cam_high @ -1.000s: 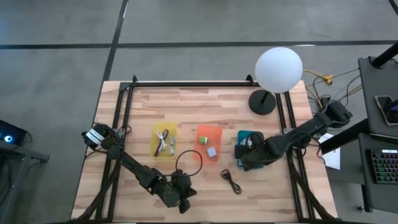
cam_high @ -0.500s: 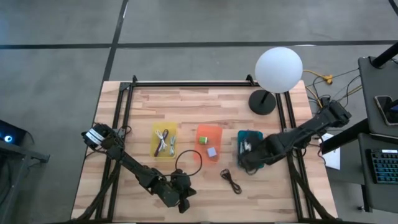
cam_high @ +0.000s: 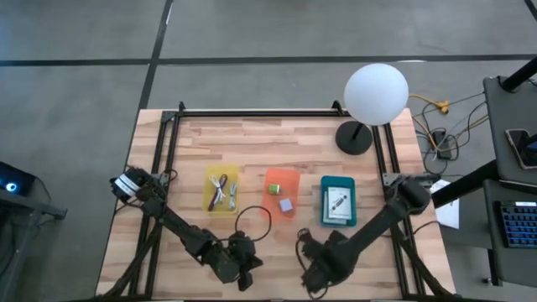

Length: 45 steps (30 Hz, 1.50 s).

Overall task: Pick and place items into bin
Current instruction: Put the black charger cable into the yellow bin

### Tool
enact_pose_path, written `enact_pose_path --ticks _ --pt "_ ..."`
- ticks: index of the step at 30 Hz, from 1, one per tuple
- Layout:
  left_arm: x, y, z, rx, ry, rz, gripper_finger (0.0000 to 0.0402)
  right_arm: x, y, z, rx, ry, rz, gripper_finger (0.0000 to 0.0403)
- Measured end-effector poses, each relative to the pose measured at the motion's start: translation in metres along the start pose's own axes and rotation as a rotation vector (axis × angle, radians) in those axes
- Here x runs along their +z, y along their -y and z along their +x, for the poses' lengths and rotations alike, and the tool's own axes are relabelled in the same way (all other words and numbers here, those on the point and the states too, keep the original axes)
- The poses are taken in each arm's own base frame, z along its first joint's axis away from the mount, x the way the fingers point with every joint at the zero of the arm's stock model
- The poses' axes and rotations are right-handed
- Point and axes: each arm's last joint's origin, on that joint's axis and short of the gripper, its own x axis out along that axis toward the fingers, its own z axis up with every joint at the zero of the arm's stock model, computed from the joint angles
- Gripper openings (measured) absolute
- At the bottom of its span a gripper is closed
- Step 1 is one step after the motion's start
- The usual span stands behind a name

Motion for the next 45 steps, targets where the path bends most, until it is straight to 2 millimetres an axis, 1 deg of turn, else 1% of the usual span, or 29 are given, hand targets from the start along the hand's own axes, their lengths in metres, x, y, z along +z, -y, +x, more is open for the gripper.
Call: enact_pose_path --ticks 3,6,10,13,15,18,19,21,25,29,33,39,45 --pt "-0.002 0.001 -0.001 -0.003 -0.003 0.002 0.0008 0.001 -0.013 0.012 -0.014 -0.008 0.019 0.0182" --pt "-0.002 0.001 -0.001 -0.004 -0.004 0.002 0.0008 0.012 -0.017 0.020 -0.021 -0.023 0.032 0.0182" --pt "-0.001 0.003 -0.004 -0.011 -0.002 0.002 0.0008 0.025 -0.010 0.022 -0.048 -0.041 0.084 0.0182" --pt "0.000 0.005 -0.008 -0.010 -0.009 0.007 0.0008 0.028 -0.002 0.013 -0.087 -0.044 0.136 0.0182" --pt "0.000 0.003 -0.012 0.012 -0.023 0.019 0.0008 0.028 0.002 0.009 -0.084 -0.051 0.134 0.0182" --pt "0.006 0.003 -0.020 0.034 -0.012 0.025 0.0008 0.031 0.005 0.017 -0.085 -0.120 0.106 0.0182" --pt "0.008 0.004 -0.022 0.032 -0.003 0.021 0.0008 0.034 0.007 0.023 -0.092 -0.125 0.113 0.0182" --pt "0.012 0.005 -0.026 0.026 0.010 0.015 0.0008 0.042 0.010 0.027 -0.091 -0.123 0.140 0.0182" --pt "0.018 0.005 -0.032 0.027 0.015 0.010 0.0008 0.057 0.013 0.030 -0.061 -0.123 0.177 0.0182" --pt "0.021 0.004 -0.040 0.047 -0.005 0.011 0.0008 0.068 0.013 0.033 -0.005 -0.130 0.154 0.0182" --pt "0.025 0.003 -0.051 0.062 -0.017 -0.012 0.0008 0.069 0.016 0.038 -0.014 -0.125 0.153 0.0182" --pt "0.029 0.003 -0.064 0.082 -0.017 -0.001 0.0008 0.067 0.019 0.044 -0.033 -0.113 0.175 0.0174" --pt "0.029 0.005 -0.067 0.072 -0.012 -0.003 0.0008 0.067 0.011 0.044 0.031 -0.074 0.166 0.0151"
